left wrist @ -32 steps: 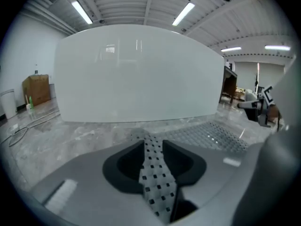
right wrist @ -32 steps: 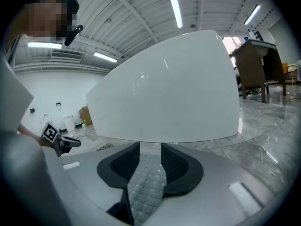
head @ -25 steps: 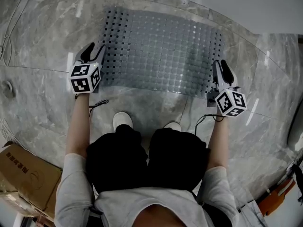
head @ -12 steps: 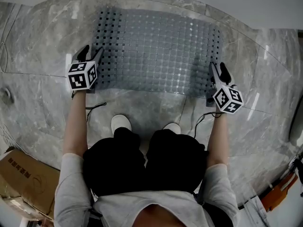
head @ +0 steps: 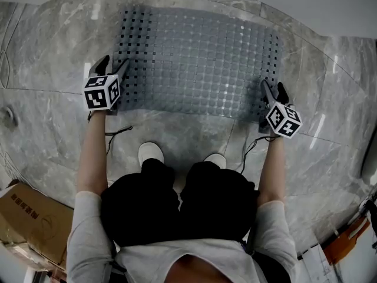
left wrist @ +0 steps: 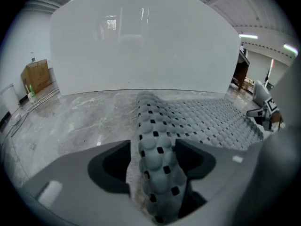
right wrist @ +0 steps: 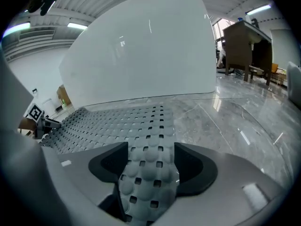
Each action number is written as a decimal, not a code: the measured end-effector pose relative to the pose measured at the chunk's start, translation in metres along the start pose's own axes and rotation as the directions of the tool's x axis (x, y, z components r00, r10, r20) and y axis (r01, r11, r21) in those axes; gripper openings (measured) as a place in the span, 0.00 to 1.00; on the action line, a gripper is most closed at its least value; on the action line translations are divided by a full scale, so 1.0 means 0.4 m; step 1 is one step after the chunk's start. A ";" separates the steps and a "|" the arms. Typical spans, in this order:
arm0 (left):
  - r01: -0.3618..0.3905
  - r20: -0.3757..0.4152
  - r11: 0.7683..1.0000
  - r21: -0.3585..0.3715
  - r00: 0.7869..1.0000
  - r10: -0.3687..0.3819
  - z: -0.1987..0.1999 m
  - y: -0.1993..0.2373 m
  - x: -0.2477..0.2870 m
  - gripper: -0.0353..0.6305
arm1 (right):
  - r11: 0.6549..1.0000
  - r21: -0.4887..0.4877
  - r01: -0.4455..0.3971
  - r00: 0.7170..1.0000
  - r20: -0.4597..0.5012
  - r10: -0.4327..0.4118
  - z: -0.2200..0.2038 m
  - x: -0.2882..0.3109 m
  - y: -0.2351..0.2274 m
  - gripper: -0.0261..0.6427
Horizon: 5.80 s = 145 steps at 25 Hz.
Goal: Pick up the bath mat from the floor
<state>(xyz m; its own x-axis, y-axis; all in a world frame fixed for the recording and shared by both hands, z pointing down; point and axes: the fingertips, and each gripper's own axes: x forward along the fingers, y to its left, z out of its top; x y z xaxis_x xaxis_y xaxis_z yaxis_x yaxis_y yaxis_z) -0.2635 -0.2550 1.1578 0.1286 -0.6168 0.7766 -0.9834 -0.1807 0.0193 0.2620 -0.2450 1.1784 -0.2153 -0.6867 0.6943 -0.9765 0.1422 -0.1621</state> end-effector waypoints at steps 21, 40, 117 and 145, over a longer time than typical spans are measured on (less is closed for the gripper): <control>0.016 -0.045 0.999 -0.052 0.999 -0.019 -0.008 -0.027 0.020 0.35 | 0.998 -0.003 -0.058 0.996 -0.071 0.057 -0.023 0.030 0.051 0.22; 0.068 0.063 0.998 0.019 0.996 -0.069 0.171 -0.120 -0.151 0.12 | 0.999 -0.012 -0.042 0.999 0.017 0.042 0.124 -0.121 0.152 0.10; 0.118 0.563 0.989 0.092 0.813 -0.150 1.434 -0.287 -2.023 0.12 | 0.994 -0.109 -0.020 0.858 0.508 0.073 1.594 -1.890 0.598 0.09; 0.066 0.702 0.993 0.098 0.703 -0.116 1.534 -0.266 -2.187 0.13 | 0.986 -0.165 0.009 0.769 0.632 0.099 1.717 -1.998 0.643 0.10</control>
<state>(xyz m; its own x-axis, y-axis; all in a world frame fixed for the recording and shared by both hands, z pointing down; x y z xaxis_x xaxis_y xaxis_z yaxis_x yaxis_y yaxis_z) -0.1925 -0.1662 0.0900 0.2942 -0.9503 0.1015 -0.9555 -0.2949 0.0091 0.1915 -0.1493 0.1001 -0.2543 -0.9642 0.0746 -0.9669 0.2521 -0.0380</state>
